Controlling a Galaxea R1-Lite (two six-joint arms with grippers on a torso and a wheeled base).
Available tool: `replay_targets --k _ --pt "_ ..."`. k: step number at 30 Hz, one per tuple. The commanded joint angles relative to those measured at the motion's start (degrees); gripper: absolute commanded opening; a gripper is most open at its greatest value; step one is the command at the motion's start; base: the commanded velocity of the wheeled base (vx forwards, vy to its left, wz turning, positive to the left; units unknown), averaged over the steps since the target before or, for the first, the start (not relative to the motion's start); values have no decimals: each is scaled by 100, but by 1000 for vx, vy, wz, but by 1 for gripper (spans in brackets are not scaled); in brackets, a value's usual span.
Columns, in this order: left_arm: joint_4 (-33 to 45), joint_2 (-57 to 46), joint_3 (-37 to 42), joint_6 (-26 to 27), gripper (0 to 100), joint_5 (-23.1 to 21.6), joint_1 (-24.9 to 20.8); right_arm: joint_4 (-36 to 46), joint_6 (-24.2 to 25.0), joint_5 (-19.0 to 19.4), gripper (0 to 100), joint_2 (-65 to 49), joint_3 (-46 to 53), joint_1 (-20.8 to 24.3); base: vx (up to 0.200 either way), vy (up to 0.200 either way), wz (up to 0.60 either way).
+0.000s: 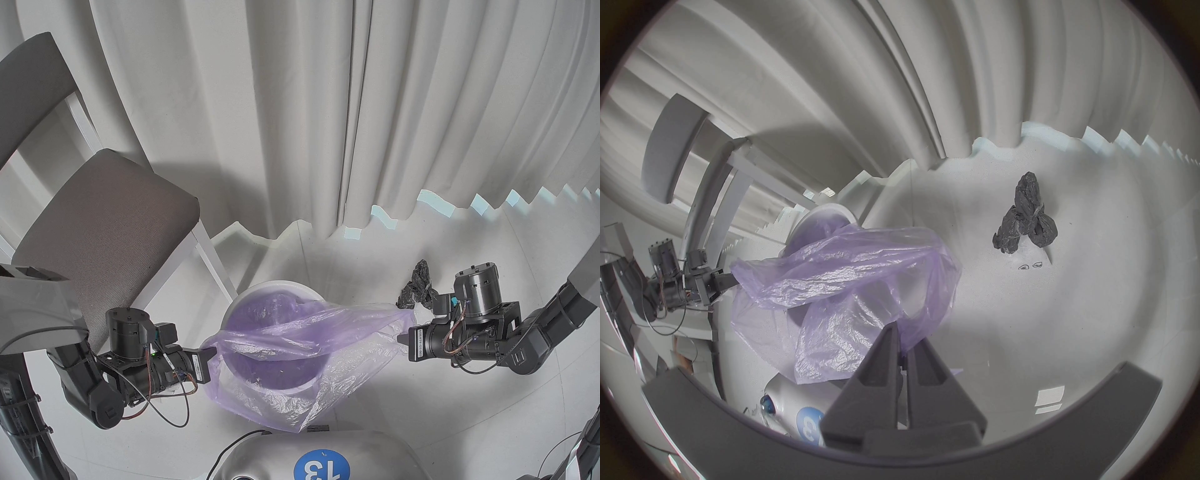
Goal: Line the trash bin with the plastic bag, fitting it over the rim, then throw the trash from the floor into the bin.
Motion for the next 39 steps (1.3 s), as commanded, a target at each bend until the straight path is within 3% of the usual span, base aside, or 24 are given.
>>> replay_targets --k 1,11,18,21,23,25,29,39 --pt "-314 447 36 -82 0 63 -15 -65 70 -65 0 160 -89 -1 0 0 0" --pt "-1088 508 71 -381 0 72 -50 -452 351 -65 0 37 -45 70 0 0 0" --pt "-1176 394 203 -311 0 1 196 -601 579 -302 0 -42 157 676 0 0 0" --pt "-1299 385 308 -328 0 -104 187 -698 518 -337 0 -24 289 711 0 0 0" --pt "-1844 447 484 -425 0 -517 205 -847 386 -337 0 -16 403 632 0 0 0" --pt "-1861 447 537 -513 0 -702 222 -821 166 -337 0 28 403 439 0 0 0" --pt "-1861 420 528 -820 0 -746 161 -829 -185 -337 0 292 359 61 0 0 0" --pt "-1861 499 634 -873 0 -1150 240 -865 -343 -337 0 547 122 -431 0 0 0"
